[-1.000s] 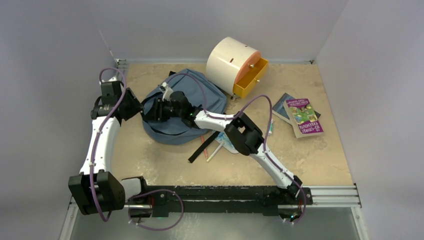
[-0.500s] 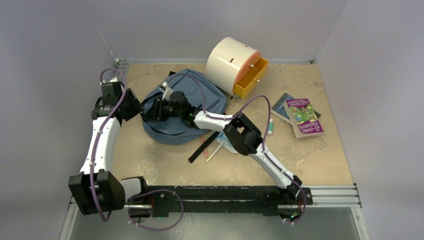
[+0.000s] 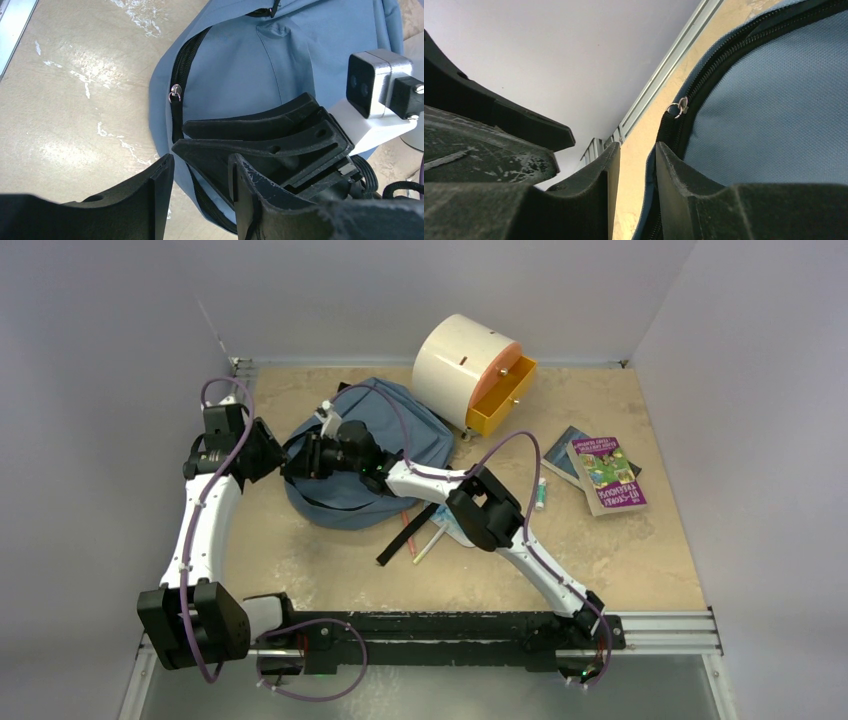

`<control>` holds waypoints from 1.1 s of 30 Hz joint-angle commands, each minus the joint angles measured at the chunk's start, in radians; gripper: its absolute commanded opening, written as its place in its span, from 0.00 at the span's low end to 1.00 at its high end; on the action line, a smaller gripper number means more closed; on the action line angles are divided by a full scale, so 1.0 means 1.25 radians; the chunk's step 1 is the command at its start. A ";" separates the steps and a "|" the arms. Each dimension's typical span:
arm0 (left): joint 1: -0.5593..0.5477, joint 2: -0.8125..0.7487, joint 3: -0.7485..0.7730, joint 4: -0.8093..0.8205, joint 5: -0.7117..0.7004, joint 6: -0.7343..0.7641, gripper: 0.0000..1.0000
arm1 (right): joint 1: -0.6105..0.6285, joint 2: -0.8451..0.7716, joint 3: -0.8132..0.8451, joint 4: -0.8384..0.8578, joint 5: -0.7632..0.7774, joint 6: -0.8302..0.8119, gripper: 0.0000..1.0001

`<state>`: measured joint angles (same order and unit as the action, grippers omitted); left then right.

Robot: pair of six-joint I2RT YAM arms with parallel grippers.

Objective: Pack the student bag
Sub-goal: Unzip the student bag at the center of the board.

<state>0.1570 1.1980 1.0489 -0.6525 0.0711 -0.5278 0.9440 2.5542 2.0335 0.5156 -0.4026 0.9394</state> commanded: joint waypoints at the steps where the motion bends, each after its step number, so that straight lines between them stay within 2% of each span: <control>1: 0.004 -0.021 -0.002 0.030 0.004 0.021 0.43 | 0.006 0.015 0.040 0.024 -0.016 0.004 0.36; 5: 0.005 -0.021 -0.001 0.030 0.003 0.022 0.43 | 0.006 0.008 0.029 0.019 0.008 -0.004 0.41; 16: 0.005 -0.021 -0.005 0.033 0.005 0.023 0.43 | 0.008 0.019 0.040 0.004 0.011 -0.014 0.41; 23: 0.005 -0.021 -0.006 0.034 0.007 0.023 0.43 | 0.010 0.027 0.044 -0.002 0.011 -0.016 0.45; 29: 0.005 -0.020 -0.006 0.035 0.008 0.025 0.43 | 0.012 0.030 0.050 0.000 0.005 -0.017 0.37; 33: 0.005 -0.018 -0.009 0.036 0.007 0.025 0.43 | 0.012 0.031 0.047 0.000 0.004 -0.015 0.26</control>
<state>0.1570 1.1980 1.0481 -0.6514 0.0742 -0.5186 0.9508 2.5988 2.0476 0.4976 -0.3878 0.9298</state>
